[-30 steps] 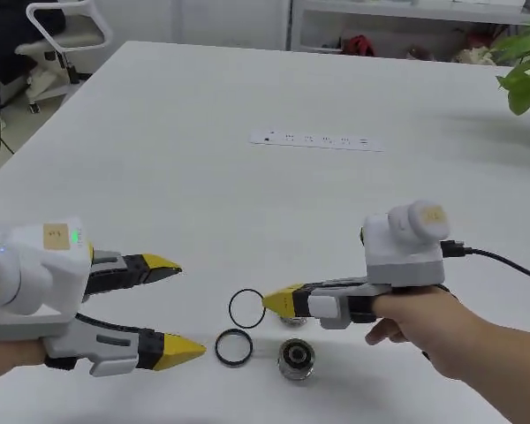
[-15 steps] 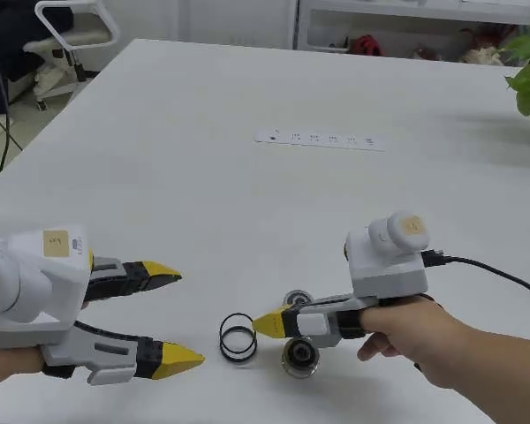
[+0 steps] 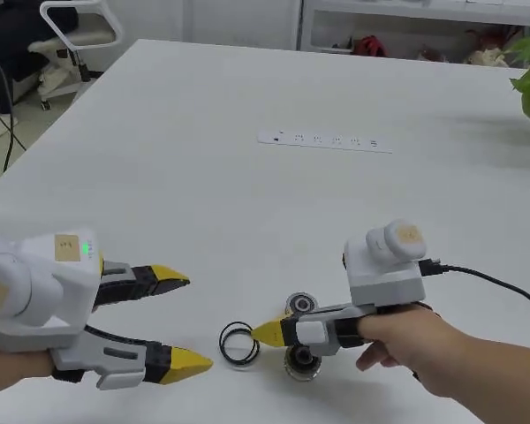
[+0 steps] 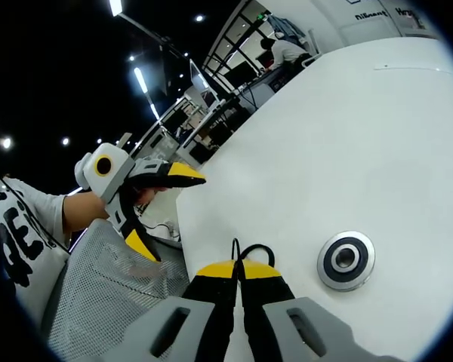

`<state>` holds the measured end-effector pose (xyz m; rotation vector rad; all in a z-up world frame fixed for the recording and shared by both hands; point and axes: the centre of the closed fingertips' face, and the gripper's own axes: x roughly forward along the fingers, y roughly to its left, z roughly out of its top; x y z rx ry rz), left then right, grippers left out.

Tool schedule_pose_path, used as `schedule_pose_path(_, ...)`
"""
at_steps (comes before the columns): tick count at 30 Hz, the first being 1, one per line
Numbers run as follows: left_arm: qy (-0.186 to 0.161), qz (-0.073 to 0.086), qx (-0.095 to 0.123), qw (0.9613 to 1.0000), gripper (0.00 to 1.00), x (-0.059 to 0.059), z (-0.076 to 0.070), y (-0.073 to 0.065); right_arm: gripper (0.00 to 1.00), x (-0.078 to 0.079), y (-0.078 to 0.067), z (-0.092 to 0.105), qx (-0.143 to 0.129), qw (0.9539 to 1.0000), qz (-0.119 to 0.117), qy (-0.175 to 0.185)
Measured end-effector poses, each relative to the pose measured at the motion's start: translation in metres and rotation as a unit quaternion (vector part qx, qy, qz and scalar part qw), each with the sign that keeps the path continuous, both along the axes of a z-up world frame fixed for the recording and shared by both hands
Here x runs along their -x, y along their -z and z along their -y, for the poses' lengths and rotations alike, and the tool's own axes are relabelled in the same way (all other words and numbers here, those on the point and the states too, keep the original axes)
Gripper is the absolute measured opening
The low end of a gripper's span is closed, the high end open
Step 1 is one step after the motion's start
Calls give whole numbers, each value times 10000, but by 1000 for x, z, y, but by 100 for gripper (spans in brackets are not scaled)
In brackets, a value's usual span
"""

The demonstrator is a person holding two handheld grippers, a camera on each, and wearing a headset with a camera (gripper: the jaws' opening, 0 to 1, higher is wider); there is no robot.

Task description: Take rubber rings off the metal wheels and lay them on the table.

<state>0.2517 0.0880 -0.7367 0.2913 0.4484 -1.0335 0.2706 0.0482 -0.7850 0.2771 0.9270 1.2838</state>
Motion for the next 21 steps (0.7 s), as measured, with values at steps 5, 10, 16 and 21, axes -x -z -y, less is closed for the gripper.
schedule_pose_path(5, -7, -29, -17, 10000, 61, 1, -2, 3, 0, -1, 1, 1, -56, 9999, -105, 80)
schedule_pose_path(10, -12, -41, -31, 10000, 61, 1, -3, 4, 0, -2, 1, 2, -64, 9998, -137, 129)
schedule_pose_path(16, -13, -51, -42, 10000, 61, 3, -3, 3, 0, -2, 2, 2, -98, 9997, -183, 148)
schedule_pose_path(21, -18, -62, -58, 10000, 61, 4, -3, 4, 0, -2, 2, 2, -121, 9996, -228, 144)
